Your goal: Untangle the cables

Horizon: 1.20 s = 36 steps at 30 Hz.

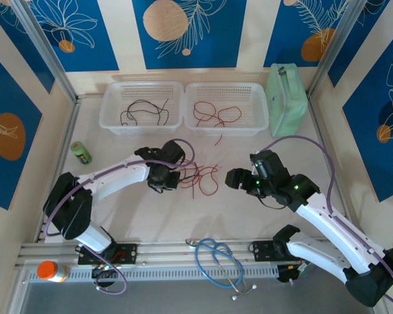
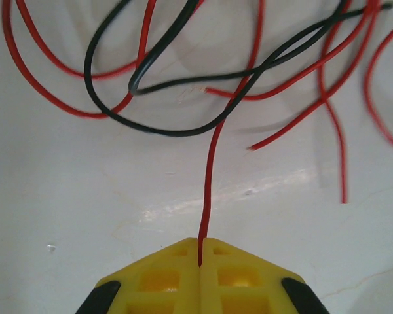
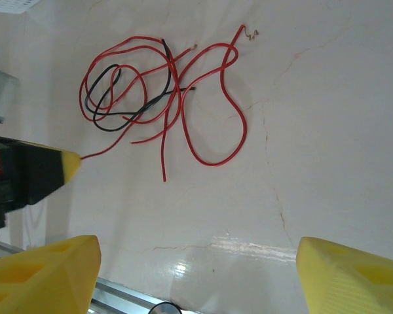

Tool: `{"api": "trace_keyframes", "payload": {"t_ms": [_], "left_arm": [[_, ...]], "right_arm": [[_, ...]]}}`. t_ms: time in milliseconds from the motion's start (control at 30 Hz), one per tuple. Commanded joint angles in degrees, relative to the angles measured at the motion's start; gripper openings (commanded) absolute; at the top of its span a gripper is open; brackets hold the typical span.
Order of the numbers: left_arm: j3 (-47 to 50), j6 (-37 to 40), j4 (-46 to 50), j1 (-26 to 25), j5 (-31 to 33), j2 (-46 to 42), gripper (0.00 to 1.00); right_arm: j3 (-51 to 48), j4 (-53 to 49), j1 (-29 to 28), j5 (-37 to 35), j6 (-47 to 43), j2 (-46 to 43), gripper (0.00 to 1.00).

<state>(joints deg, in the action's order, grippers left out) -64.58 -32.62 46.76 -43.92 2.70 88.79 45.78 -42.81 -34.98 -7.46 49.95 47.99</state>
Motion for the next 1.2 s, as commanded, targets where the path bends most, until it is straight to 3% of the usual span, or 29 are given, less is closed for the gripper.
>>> {"api": "trace_keyframes", "payload": {"t_ms": [0,567,933,1167], "left_arm": [[-7.15,2.28,5.49,-1.49,1.54,-3.72,0.0],[-44.88,11.8,19.48,-2.19,4.6,-4.94,0.0],[-61.27,14.58,16.98,-2.17,3.23,-1.63,0.0],[-64.36,15.13,12.64,-2.19,2.23,-1.57,0.0]], "right_arm": [[-1.08,1.72,0.52,2.34,-0.21,0.47,0.79],[-0.35,5.18,0.88,2.98,-3.88,3.07,0.79],[-1.38,20.7,0.93,8.48,-14.5,3.67,0.81],[0.69,25.73,0.88,9.7,-17.82,7.66,0.81]]}}
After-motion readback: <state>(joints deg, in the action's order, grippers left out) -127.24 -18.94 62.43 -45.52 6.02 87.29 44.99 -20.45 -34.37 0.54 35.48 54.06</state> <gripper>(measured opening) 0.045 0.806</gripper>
